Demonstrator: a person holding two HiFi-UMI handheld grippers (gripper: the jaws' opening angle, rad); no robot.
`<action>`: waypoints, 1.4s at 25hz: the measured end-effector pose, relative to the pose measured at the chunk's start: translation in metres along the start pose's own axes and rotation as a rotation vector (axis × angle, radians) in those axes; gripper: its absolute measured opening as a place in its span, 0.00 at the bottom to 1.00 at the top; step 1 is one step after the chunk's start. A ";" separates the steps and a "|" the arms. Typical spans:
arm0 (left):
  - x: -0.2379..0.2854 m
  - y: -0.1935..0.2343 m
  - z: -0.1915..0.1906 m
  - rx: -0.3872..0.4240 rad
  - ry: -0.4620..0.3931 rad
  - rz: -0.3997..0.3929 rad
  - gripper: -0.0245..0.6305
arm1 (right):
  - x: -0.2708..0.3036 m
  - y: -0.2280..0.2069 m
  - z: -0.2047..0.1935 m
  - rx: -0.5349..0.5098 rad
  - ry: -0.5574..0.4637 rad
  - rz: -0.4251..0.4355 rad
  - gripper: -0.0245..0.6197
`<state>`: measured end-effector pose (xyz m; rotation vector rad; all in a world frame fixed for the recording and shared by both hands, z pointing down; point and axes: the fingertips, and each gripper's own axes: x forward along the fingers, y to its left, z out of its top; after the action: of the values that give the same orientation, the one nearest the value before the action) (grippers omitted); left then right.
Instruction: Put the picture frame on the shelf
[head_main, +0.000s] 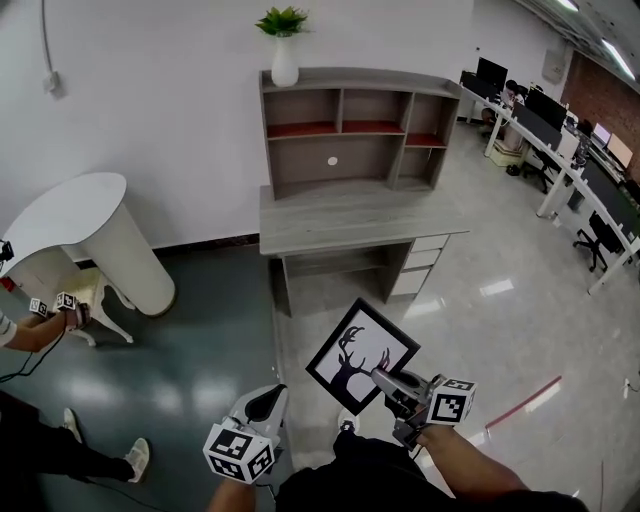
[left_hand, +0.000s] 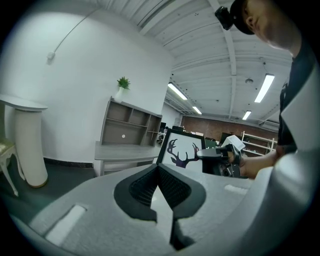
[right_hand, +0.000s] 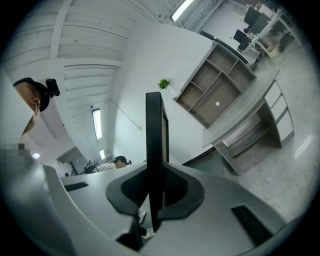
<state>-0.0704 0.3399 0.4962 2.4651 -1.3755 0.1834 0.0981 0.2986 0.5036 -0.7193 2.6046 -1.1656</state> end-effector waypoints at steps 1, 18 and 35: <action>0.008 0.004 0.005 0.002 0.001 0.002 0.05 | 0.005 -0.006 0.008 0.001 0.000 0.002 0.12; 0.164 0.043 0.074 0.028 0.001 0.027 0.05 | 0.045 -0.119 0.135 -0.014 -0.002 0.019 0.12; 0.228 0.054 0.089 0.044 0.025 0.023 0.05 | 0.046 -0.159 0.175 0.011 -0.044 0.027 0.12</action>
<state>0.0015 0.1002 0.4824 2.4754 -1.4042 0.2514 0.1785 0.0712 0.5054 -0.6979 2.5622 -1.1426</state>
